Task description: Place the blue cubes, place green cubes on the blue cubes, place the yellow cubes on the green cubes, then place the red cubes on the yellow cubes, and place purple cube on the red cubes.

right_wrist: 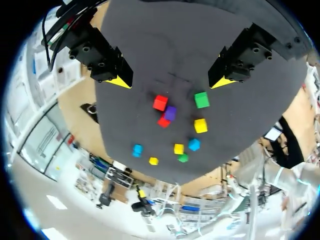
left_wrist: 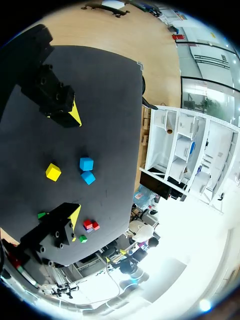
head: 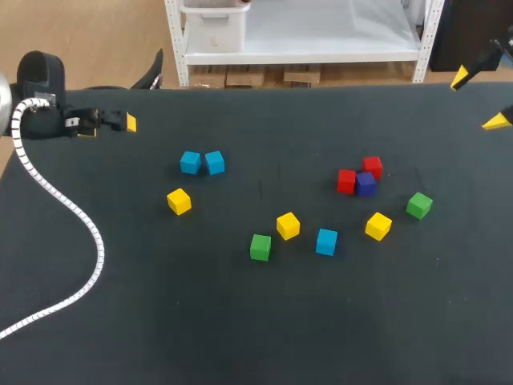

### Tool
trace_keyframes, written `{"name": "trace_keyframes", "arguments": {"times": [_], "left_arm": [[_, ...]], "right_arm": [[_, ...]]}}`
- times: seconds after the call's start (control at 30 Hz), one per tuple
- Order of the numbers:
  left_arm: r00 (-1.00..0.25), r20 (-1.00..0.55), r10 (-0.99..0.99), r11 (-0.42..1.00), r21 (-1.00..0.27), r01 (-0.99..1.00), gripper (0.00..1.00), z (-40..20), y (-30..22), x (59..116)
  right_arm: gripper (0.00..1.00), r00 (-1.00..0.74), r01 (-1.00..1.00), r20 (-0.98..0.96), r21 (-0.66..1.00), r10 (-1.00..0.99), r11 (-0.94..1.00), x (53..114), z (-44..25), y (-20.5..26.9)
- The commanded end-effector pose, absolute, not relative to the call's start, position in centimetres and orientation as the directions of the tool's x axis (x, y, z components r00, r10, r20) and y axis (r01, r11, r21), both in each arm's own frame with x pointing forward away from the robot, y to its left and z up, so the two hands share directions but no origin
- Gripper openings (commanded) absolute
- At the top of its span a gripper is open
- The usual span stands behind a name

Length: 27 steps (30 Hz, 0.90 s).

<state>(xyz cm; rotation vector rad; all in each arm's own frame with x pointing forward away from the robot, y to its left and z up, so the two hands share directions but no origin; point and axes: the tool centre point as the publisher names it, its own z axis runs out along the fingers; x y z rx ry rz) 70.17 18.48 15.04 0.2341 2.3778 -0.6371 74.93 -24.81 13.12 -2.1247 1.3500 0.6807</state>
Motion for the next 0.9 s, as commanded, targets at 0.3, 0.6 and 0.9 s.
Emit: {"name": "trace_keyframes", "arguments": {"times": [0.3, 0.6, 0.9], "left_arm": [[-0.769, -0.640, 0.003, 0.866, -0.383, 0.321, 1.00, 15.1, 18.5, 70.1], [-0.769, -0.640, 0.003, 0.866, -0.383, 0.321, 1.00, 15.1, 18.5, 70.1], [-0.769, -0.640, 0.003, 0.866, -0.383, 0.321, 1.00, 15.1, 18.5, 70.1]], "right_arm": [[1.00, 0.221, -0.920, -0.742, 0.057, -0.633, -0.388, 74.0, 12.7, -27.0], [1.00, 0.208, -0.956, -0.766, -0.029, -0.608, -0.291, 72.1, 12.9, -26.5], [1.00, 0.234, -0.970, -0.753, -0.142, -0.615, -0.196, 69.6, 13.7, -26.0]]}}
